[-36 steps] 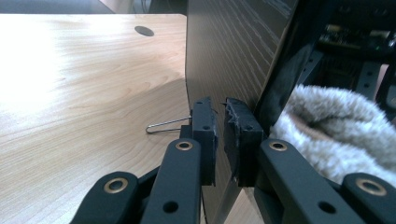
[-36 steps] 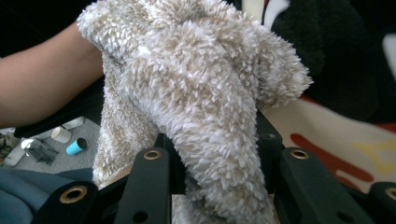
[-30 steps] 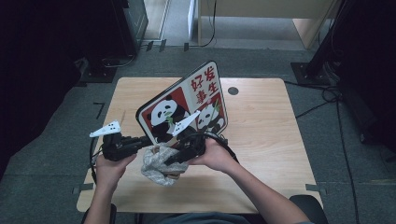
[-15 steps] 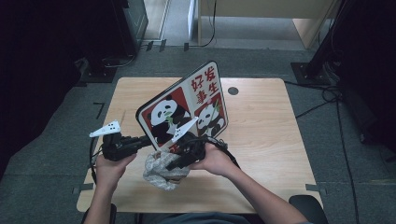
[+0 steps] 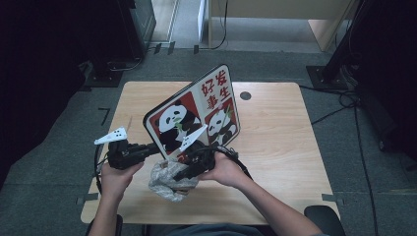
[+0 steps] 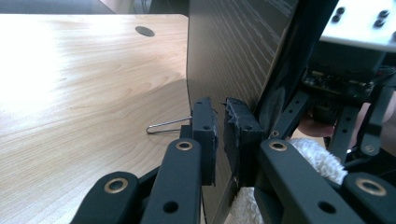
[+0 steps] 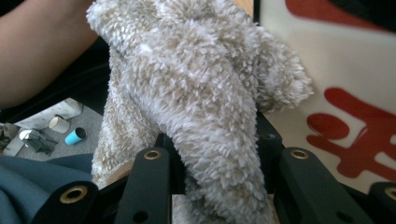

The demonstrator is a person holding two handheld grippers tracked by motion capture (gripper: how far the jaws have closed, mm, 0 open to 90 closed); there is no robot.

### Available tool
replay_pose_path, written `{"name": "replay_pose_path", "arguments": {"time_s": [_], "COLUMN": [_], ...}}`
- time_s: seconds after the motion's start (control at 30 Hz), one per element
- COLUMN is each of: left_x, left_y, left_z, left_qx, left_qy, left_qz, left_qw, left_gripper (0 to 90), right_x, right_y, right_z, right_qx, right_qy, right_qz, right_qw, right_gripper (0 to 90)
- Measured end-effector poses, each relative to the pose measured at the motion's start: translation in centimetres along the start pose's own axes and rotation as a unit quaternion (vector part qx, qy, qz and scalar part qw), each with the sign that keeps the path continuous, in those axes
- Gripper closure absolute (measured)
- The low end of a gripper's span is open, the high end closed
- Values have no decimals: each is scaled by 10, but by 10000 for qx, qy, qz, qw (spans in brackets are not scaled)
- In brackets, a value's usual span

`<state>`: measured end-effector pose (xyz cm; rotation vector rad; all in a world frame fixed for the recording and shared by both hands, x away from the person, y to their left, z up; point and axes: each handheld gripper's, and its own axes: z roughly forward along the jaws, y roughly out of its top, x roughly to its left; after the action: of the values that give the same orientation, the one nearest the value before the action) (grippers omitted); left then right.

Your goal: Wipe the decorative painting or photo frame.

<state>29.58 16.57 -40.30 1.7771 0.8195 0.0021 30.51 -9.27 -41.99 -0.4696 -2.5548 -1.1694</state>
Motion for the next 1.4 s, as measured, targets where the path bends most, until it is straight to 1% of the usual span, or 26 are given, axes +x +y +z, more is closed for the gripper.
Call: {"name": "replay_pose_path", "arguments": {"time_s": [0.03, 0.13, 0.17, 0.3, 0.57, 0.67, 0.73, 0.87, 0.93, 1.03, 1.1, 1.2, 1.23, 1.37, 1.4], "left_x": [0, 0, 0, 0, 0, 0, 0, 0, 0, 0, 0, 1, 1, 1, 1], "left_y": [0, 0, 0, 0, 0, -1, -1, -1, -1, -1, -1, -1, -1, -1, -1], "left_z": [0, 0, 0, 0, 0, 0, 0, 0, 0, 0, 0, 0, 0, 1, 0], "left_qx": [-2, -3, -4, -4, 14, 10, 8, 7, 7, 4, 12, 3, 9, 48, 46], "left_qy": [9, 13, 14, 16, 30, 35, 34, 31, 29, 29, 32, 48, 51, 107, 130], "left_qz": [1, 0, -1, -5, 4, -2, -3, -6, -5, -1, 8, -13, -24, 15, 29], "left_qw": [10000, 10000, 10000, 10000, 10000, 10000, 10000, 10000, 10000, 10000, 10000, 10000, 10000, 9999, 9999], "left_gripper": [830, 831, 831, 831, 831, 831, 831, 830, 831, 829, 829, 815, 802, 776, 770], "right_x": [-1, -3, -3, -6, -13, -17, -19, -20, -22, -24, -25, -25, -23, -21, -20], "right_y": [-1, -6, -8, -15, -30, -36, -40, -46, -49, -54, -56, -56, -56, -54, -53], "right_z": [1, 5, 5, 10, 18, 21, 23, 26, 28, 30, 31, 29, 28, 22, 20], "right_qx": [26, 21, 38, 82, 162, 137, 159, 254, 239, 242, 215, 240, 259, 259, 267], "right_qy": [4, -3, 4, -1, 51, 50, 88, 75, 93, 143, 187, 188, 212, 204, 204], "right_qz": [26, -23, 20, -27, 68, 15, 90, 117, 110, 178, 220, 207, 234, 211, 244], "right_qw": [10000, 10000, 10000, 10000, 9998, 9999, 9998, 9996, 9996, 9994, 9994, 9993, 9992, 9992, 9991], "right_gripper": [672, 672, 672, 672, 672, 672, 672, 671, 672, 672, 672, 672, 673, 675, 675]}}
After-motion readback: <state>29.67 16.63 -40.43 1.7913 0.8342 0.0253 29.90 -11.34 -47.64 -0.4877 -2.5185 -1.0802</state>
